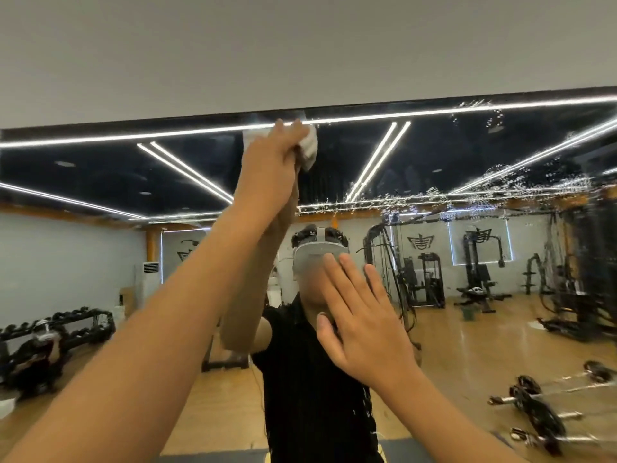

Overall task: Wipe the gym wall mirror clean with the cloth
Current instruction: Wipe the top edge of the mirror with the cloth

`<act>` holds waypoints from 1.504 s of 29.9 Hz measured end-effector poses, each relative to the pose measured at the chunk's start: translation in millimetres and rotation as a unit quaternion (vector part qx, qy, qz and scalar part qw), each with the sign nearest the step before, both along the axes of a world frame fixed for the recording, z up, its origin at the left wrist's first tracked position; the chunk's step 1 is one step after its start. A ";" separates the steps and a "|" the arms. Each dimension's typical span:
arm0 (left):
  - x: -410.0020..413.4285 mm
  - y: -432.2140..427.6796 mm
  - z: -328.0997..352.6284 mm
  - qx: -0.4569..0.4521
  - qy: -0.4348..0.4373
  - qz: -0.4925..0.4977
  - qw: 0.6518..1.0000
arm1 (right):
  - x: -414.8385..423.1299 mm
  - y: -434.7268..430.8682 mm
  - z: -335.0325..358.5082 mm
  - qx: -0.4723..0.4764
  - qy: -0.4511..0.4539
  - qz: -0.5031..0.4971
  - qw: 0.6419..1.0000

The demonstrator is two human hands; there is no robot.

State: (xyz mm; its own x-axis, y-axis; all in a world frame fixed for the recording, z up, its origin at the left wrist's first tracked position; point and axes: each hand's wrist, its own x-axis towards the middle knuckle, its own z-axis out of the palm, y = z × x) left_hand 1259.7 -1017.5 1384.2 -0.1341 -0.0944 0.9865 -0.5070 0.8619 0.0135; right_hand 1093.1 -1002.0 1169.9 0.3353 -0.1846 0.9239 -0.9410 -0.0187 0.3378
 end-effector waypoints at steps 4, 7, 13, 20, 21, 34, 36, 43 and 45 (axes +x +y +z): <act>-13.6 18.1 20.8 -0.012 0.004 -0.072 0.997 | -0.1 0.6 -0.4 0.000 0.003 0.000 1.000; -18.9 2.7 -4.3 -0.014 0.020 -0.077 0.997 | -0.4 1.0 -0.5 -0.002 0.002 0.006 1.000; -2.5 0.3 -76.0 -0.035 -0.005 -0.021 0.999 | 1.2 0.3 -2.1 0.000 -0.002 0.002 1.000; -6.3 -4.1 -26.9 -0.002 0.003 -0.019 1.000 | 2.7 -0.1 -1.8 0.012 -0.003 -0.017 1.000; -9.3 -2.1 -15.9 -0.010 -0.003 -0.029 1.000 | 2.7 0.1 -1.7 0.010 -0.004 -0.016 1.000; -10.1 -2.9 -64.4 -0.037 -0.027 0.037 0.998 | 3.2 3.4 -2.4 -0.012 -0.007 -0.001 1.000; -3.9 -5.0 -79.2 -0.053 -0.046 0.054 0.996 | 2.9 2.1 -2.9 -0.021 -0.007 0.005 1.000; -27.5 -2.5 -23.4 -0.090 -0.032 0.016 0.995 | 3.8 0.3 -2.0 -0.025 -0.008 0.006 1.000; -37.5 -8.0 4.4 -0.064 -0.027 0.010 0.998 | 4.0 1.3 -1.2 -0.022 -0.009 0.011 1.000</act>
